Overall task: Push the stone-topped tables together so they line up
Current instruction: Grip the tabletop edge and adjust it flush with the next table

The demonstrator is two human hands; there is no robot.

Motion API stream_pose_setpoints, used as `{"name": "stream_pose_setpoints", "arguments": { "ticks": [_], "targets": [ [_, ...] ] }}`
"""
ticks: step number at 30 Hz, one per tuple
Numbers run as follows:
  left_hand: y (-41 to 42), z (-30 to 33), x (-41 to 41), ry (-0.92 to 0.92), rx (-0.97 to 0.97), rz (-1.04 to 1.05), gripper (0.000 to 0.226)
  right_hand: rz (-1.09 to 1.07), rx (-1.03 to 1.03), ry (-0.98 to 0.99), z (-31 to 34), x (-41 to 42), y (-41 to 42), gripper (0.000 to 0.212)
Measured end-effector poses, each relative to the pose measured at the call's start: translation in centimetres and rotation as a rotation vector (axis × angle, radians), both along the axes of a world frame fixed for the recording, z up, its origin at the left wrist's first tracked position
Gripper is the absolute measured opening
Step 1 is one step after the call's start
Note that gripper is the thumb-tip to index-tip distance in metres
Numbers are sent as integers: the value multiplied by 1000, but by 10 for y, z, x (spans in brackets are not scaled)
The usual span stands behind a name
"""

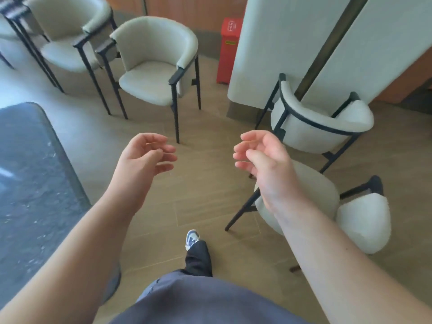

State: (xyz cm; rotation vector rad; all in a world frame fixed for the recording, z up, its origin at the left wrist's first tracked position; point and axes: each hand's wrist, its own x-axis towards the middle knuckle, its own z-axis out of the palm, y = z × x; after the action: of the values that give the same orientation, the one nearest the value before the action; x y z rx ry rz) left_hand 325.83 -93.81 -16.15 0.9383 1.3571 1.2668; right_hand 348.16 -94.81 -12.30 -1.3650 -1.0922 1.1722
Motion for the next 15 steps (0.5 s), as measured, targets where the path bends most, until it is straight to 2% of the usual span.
{"name": "stream_pose_setpoints", "arguments": {
  "ticks": [7, 15],
  "targets": [
    [139, -3, -54, 9, -29, 137, 31, 162, -20, -62, 4, -47, 174, 31],
    [229, 4, -124, 46, -27, 335, 30, 341, -64, -23, -5, -127, 319, 29]
  ]
}}
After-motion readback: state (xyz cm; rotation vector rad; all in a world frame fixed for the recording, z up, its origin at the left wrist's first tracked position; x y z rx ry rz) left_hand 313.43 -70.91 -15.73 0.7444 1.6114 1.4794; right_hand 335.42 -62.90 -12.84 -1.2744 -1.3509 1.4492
